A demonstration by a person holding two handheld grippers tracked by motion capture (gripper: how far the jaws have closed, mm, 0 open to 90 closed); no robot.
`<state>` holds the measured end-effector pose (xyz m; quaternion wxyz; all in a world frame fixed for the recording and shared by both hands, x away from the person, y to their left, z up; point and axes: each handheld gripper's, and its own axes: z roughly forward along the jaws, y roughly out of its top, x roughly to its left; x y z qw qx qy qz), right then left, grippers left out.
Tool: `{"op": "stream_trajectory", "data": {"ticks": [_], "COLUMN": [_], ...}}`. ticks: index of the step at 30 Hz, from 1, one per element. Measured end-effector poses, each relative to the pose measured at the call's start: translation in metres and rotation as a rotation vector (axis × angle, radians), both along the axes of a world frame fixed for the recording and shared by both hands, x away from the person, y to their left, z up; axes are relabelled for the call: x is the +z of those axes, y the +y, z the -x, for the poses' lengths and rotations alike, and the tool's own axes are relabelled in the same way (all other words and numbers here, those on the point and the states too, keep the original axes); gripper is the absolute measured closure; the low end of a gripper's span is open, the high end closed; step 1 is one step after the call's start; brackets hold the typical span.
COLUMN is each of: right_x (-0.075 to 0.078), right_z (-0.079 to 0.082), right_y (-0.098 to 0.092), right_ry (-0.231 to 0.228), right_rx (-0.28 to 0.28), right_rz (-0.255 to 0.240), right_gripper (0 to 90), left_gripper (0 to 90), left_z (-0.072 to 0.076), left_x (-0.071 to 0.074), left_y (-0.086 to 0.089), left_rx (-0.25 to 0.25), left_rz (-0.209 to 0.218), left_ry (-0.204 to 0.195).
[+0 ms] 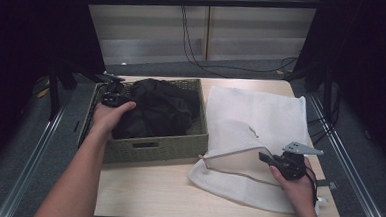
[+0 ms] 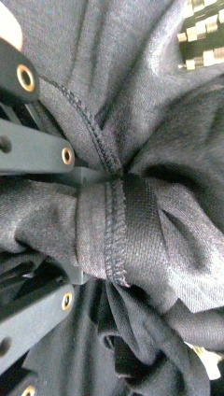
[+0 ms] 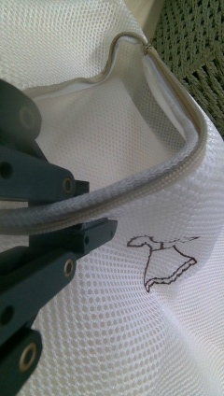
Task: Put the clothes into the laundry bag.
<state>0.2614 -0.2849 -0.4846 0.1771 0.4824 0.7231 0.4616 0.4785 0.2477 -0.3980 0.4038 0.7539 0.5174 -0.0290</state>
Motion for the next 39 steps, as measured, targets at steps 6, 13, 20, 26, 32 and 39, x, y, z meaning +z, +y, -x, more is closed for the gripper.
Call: {"op": "stream_trajectory", "data": {"ticks": [6, 13, 20, 26, 32, 39], "right_x": [0.000, 0.000, -0.001, -0.001, -0.001, -0.001], "right_z": [0.000, -0.001, -0.002, -0.003, -0.003, -0.003], "right_y": [0.000, 0.000, 0.001, 0.001, 0.002, 0.001], "right_ry": [-0.001, -0.003, -0.001, -0.003, -0.002, -0.006], "right_rx": [0.001, 0.001, 0.006, 0.006, 0.006, 0.009], "right_rz": [-0.003, -0.001, -0.006, -0.012, -0.011, -0.015], "right_gripper": [86.6, 87.0, 87.6, 87.9, 87.9, 88.0], "left_gripper": [67.5, 67.5, 67.5, 67.4, 67.3, 67.2], "left_z": [0.007, 0.019, 0.033, 0.053, 0.079, 0.138], "left_x": [0.022, 0.050, 0.081, 0.104, 0.120, 0.102], "left_y": [0.008, 0.018, 0.019, 0.006, -0.013, -0.052], "left_rx": [0.011, -0.001, -0.030, -0.119, -0.199, -0.374], "left_rz": [0.081, 0.142, 0.215, 0.259, 0.310, 0.416], "left_ry": [-0.081, -0.169, -0.248, -0.301, -0.354, -0.350]}}
